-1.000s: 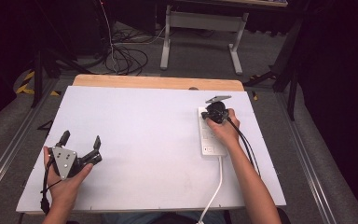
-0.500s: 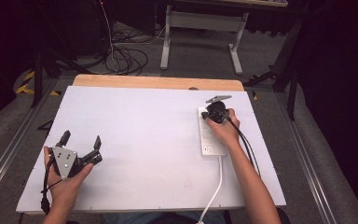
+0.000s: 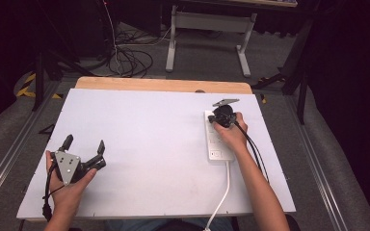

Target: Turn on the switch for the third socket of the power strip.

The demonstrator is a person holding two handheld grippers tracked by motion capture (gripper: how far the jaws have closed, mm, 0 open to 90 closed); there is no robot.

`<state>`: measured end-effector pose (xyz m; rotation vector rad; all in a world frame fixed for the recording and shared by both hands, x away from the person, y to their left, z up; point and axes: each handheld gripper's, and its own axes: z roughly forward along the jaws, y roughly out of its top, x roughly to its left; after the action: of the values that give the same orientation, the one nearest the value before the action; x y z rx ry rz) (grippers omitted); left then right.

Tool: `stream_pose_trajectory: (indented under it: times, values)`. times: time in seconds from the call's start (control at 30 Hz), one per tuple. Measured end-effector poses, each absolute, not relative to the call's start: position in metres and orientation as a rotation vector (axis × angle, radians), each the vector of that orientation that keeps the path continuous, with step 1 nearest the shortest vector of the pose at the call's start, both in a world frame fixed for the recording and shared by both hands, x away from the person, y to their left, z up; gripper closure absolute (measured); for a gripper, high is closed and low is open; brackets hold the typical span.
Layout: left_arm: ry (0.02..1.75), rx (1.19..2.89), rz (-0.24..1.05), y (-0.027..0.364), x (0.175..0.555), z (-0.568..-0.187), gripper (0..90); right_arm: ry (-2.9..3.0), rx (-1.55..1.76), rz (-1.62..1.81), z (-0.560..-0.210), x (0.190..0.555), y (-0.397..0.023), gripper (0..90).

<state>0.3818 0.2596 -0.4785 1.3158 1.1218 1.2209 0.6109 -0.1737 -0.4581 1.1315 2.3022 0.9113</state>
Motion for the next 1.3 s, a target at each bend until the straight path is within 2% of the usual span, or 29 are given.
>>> stream_pose_trajectory:
  times: [1.07,1.17,1.3]
  values:
    - [1.123,1.313,1.220,0.260,0.382,-0.479,7.7,2.251,1.157,0.965,-0.456,0.609,-0.181,89.9]
    - [1.125,1.317,1.219,0.260,0.382,-0.479,7.7,2.229,1.160,0.984,-0.452,0.608,-0.184,83.7]
    - [1.124,1.321,1.223,0.260,0.382,-0.479,7.7,2.221,1.160,0.996,-0.451,0.607,-0.187,82.3]
